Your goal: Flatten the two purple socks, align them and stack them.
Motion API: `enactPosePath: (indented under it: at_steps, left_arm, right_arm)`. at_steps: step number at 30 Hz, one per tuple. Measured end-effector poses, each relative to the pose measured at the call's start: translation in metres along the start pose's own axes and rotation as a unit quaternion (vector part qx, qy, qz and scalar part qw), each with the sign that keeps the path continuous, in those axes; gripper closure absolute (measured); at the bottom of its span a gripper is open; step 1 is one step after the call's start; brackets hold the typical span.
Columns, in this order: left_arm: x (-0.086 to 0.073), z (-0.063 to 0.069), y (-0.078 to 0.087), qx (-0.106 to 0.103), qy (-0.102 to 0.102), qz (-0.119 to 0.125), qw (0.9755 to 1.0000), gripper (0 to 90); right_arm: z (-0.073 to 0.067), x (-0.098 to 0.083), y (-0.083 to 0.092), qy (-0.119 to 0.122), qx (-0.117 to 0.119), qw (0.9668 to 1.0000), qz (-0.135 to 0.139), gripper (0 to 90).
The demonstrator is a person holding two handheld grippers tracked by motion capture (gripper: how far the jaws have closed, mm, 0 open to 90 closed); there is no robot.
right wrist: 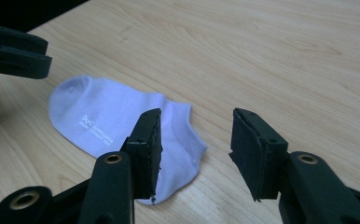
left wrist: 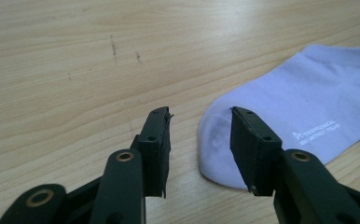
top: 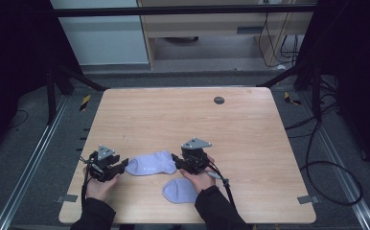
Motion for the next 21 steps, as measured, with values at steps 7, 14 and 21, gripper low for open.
enactPosePath:
  at_steps: [7, 14, 21]
  left_arm:
    - [-0.006, -0.001, -0.009, -0.007, 0.002, -0.017, 0.9998, 60.4]
    - [-0.010, 0.002, -0.016, -0.013, -0.006, -0.028, 0.9995, 64.5]
    - [-0.013, 0.004, -0.022, -0.016, -0.008, -0.040, 0.9990, 69.8]
  right_arm:
    - [0.003, -0.006, -0.022, -0.005, -0.013, 0.9995, -0.028, 56.6]
    - [0.003, -0.014, -0.037, -0.003, -0.018, 0.9986, -0.050, 59.4]
    - [0.003, -0.021, -0.049, -0.003, -0.023, 0.9975, -0.067, 60.9]
Point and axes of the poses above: each handheld gripper's, and its own axes: y roughly backward along the jaws, x roughly out of its top, z roughly to its right, the point moved 6 cm from there along -y, roughly forward along the jaws, and after that the axes turned 7 degrees about x, right-handed, at the moved point
